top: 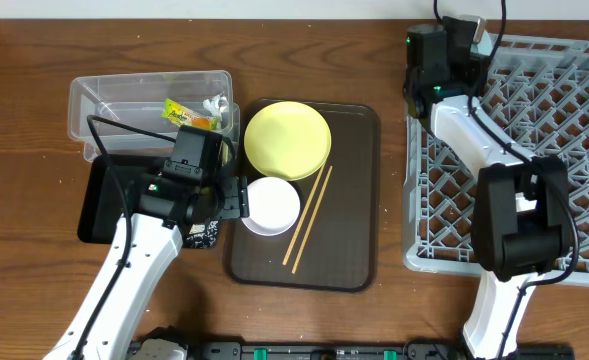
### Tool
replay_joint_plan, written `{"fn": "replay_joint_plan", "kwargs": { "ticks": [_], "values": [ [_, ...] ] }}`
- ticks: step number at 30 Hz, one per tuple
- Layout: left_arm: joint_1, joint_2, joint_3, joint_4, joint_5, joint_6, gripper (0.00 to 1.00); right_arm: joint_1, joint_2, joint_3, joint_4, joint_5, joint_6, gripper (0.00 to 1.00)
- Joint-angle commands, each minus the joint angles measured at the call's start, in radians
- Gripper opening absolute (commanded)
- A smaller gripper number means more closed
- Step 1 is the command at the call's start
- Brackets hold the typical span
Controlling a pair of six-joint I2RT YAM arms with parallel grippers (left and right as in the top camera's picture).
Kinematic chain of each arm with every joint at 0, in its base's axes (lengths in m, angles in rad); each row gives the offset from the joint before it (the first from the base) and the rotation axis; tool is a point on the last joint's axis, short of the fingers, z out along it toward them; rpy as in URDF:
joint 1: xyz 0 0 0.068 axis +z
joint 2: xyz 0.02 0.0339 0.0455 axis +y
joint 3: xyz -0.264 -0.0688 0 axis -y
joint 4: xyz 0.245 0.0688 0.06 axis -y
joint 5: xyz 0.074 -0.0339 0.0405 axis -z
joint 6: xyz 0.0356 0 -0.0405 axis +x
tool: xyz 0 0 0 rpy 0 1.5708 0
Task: Sort waste into correct bins and load items into the dishwasher rack
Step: 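Set blue bowl upright in back of dish rack, release right gripper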
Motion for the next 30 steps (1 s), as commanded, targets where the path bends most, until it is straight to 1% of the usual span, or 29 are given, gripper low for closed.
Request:
{"fn": "replay_joint_plan", "kwargs": {
  "ticks": [1, 7, 13, 17, 26, 30],
  "values": [
    [0.003, -0.003, 0.007, -0.003, -0.008, -0.002, 0.73, 0.019, 0.013, -0.006, -0.029, -0.008, -0.012, 0.01],
    [0.003, -0.003, 0.007, -0.01, -0.008, -0.002, 0.73, 0.008, -0.003, -0.006, 0.028, 0.0, -0.03, 0.01],
    [0.003, -0.003, 0.007, -0.01, -0.008, -0.002, 0.73, -0.009, -0.005, -0.006, 0.09, 0.001, -0.108, 0.01],
    [0.003, -0.003, 0.007, -0.01, -0.008, -0.002, 0.73, -0.023, -0.005, -0.006, 0.117, 0.05, -0.115, 0.01],
    [0.003, -0.003, 0.007, -0.01, -0.008, -0.002, 0.73, -0.034, -0.004, -0.006, 0.084, 0.047, -0.132, 0.01],
    [0.003, -0.003, 0.007, -0.01, -0.008, -0.002, 0.73, -0.026, -0.004, -0.006, 0.024, 0.044, -0.086, 0.01]
  ]
}}
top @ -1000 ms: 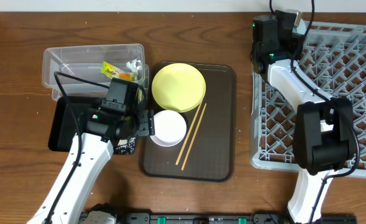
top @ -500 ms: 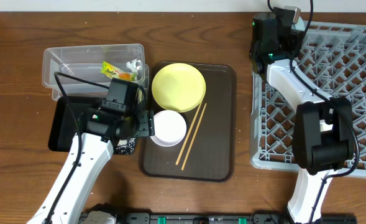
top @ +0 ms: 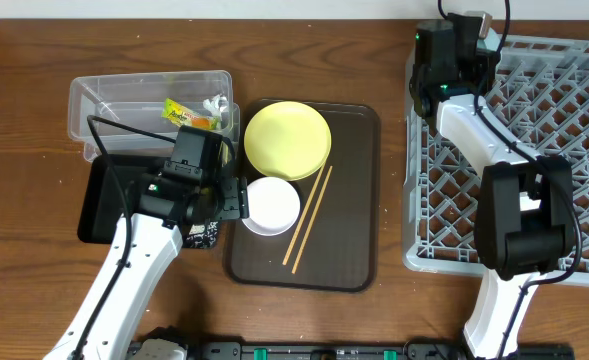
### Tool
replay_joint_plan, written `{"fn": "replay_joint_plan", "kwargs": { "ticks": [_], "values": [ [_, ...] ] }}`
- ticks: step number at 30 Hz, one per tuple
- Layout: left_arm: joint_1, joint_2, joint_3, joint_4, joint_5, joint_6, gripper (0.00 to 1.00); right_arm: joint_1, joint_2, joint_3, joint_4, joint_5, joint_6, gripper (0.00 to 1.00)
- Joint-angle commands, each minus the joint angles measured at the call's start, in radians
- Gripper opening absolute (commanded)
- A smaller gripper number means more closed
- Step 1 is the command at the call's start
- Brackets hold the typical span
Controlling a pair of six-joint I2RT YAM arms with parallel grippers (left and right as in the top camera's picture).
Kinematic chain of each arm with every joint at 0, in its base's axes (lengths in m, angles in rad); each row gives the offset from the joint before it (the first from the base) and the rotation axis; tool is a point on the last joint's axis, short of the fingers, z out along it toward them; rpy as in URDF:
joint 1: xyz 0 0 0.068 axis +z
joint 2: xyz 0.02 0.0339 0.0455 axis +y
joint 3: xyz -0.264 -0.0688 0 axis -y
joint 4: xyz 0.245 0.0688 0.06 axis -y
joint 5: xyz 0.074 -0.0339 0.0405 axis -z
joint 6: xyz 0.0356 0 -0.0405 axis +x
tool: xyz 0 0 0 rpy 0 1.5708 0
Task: Sort waste into correct bins and load items into the dishwasher rack
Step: 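Set blue bowl upright in back of dish rack, release right gripper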
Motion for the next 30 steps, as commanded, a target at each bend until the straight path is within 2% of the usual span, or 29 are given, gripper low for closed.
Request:
{"fn": "replay_joint_plan", "kwargs": {
  "ticks": [1, 12, 17, 22, 25, 28, 30],
  "values": [
    [0.003, -0.003, 0.007, -0.003, -0.008, -0.002, 0.73, 0.006, -0.004, -0.006, -0.045, 0.023, 0.045, 0.01],
    [0.003, -0.003, 0.007, -0.003, -0.008, -0.002, 0.73, 0.064, -0.007, -0.006, -0.217, 0.024, 0.1, 0.01],
    [0.003, -0.003, 0.007, -0.003, -0.008, -0.002, 0.73, 0.072, -0.037, -0.006, -0.403, 0.014, 0.272, 0.01],
    [0.003, -0.003, 0.007, -0.003, -0.008, -0.002, 0.73, 0.072, -0.107, -0.006, -0.614, -0.167, 0.445, 0.01],
    [0.003, -0.003, 0.007, -0.003, -0.008, -0.002, 0.73, 0.073, -0.151, -0.006, -0.682, -0.289, 0.465, 0.02],
    [0.003, -0.003, 0.007, -0.003, -0.008, -0.002, 0.73, 0.073, -0.187, -0.006, -0.727, -0.41, 0.464, 0.2],
    [0.003, -0.003, 0.007, -0.003, -0.008, -0.002, 0.73, 0.073, -0.196, -0.006, -0.747, -0.45, 0.464, 0.24]
  ]
}}
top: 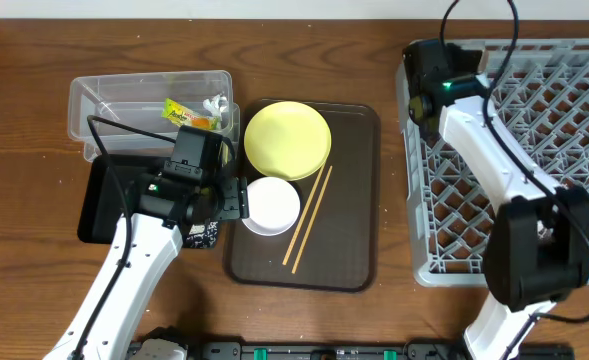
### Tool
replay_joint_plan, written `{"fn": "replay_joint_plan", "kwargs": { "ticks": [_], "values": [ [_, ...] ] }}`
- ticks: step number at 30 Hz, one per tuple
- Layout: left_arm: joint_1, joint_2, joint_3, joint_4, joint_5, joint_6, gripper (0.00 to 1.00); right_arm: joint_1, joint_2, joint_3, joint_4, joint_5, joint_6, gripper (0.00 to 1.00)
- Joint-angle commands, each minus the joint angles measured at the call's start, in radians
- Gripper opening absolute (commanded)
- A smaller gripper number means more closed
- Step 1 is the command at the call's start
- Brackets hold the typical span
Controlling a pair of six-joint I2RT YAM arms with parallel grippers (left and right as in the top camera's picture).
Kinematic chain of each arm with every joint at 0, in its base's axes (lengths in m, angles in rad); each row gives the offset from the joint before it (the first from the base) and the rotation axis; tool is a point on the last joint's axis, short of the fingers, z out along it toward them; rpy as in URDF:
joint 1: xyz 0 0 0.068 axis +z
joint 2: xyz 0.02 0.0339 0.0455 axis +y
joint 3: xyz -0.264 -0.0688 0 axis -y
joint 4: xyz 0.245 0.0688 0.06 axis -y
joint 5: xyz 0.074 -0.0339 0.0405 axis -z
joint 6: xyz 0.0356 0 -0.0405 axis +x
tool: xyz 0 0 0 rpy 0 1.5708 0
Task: Sort waste into correct bins and load items into the dishwasher rack
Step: 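Set blue bowl upright in back of dish rack, release right gripper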
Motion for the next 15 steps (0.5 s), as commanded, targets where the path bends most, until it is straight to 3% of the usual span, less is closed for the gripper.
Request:
{"fn": "replay_joint_plan", "kwargs": {
  "ticks": [1, 3, 8, 15],
  "values": [
    [0.003, -0.003, 0.007, -0.003, -0.008, -0.002, 0.73, 0.01, -0.025, -0.014, -0.026, -0.181, 0.026, 0.27],
    [0.003, -0.003, 0.007, -0.003, -0.008, -0.002, 0.73, 0.01, -0.025, -0.014, -0.047, -0.214, 0.026, 0.31],
    [0.003, -0.003, 0.007, -0.004, -0.008, -0.002, 0.73, 0.01, -0.025, -0.014, -0.06, -0.278, 0.025, 0.54],
    [0.003, -0.003, 0.007, -0.004, -0.008, -0.002, 0.73, 0.01, -0.04, -0.013, -0.06, -0.278, 0.02, 0.63]
  ]
}}
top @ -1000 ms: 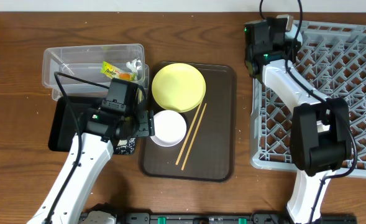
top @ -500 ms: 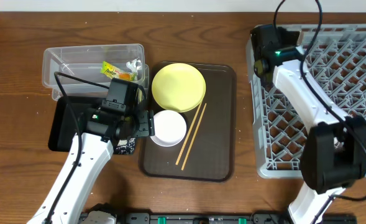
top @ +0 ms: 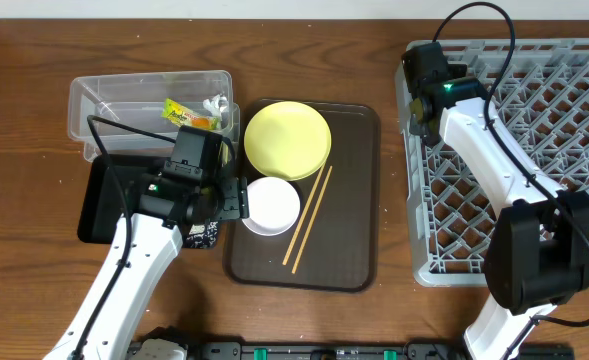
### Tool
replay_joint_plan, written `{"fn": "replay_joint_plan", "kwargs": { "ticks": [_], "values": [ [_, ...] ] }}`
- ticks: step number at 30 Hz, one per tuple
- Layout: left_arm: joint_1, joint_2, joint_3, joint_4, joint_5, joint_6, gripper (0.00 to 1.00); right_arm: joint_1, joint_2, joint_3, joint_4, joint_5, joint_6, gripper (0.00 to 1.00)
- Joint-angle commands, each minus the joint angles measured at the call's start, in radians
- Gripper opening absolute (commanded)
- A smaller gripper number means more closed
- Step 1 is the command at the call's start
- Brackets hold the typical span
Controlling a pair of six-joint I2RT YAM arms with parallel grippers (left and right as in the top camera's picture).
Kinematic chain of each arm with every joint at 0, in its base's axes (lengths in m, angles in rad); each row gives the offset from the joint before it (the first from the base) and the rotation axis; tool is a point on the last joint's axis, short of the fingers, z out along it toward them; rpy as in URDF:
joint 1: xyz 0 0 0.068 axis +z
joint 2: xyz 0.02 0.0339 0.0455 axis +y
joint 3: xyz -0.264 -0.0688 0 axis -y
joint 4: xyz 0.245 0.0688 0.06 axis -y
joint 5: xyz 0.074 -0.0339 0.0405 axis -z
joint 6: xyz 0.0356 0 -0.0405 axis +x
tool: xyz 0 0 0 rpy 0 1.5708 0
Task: Sort waste into correct bins and load items into the dishwasher rack
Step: 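Set blue bowl upright in back of dish rack, release right gripper, then reach right gripper to white bowl on brown tray and grasp rim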
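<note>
A brown tray holds a yellow plate, a white bowl and a pair of chopsticks. My left gripper rests against the bowl's left rim; its jaws are too dark to read. The grey dishwasher rack lies square on the right. My right gripper sits on the rack's left rim near the far corner, its fingers hidden under the wrist.
A clear bin with wrappers inside stands at the back left. A black bin lies partly under the left arm. Bare wooden table separates the tray from the rack.
The right wrist has shifted slightly nearer along the rack's left rim. The rack, the tray items and the left arm stand as before.
The rack first lay skewed with its near end further left, my right gripper at its far left corner. A second later the gripper was a little further right. Then the rack lay square and shifted right, the gripper on its left rim, as now. My left arm never moved.
</note>
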Motion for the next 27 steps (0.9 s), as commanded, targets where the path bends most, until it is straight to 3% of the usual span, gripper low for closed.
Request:
{"fn": "replay_joint_plan", "kwargs": {
  "ticks": [1, 6, 12, 16, 27],
  "values": [
    [0.003, -0.003, 0.007, -0.004, -0.008, -0.002, 0.73, 0.009, -0.044, -0.005, -0.002, -0.009, 0.0, 0.63],
    [0.003, -0.003, 0.007, -0.005, -0.009, -0.001, 0.73, 0.01, -0.138, -0.003, 0.009, -0.092, -0.06, 0.73],
    [0.003, -0.003, 0.007, -0.019, -0.042, -0.004, 0.73, 0.03, -0.235, -0.003, 0.076, -0.578, -0.245, 0.75],
    [0.013, -0.003, 0.007, -0.065, -0.181, -0.12, 0.73, 0.068, -0.234, -0.006, 0.054, -0.789, -0.266, 0.75],
    [0.262, -0.003, 0.007, -0.132, -0.221, -0.179, 0.74, 0.307, -0.141, -0.025, -0.036, -0.832, -0.232, 0.74]
  ]
}}
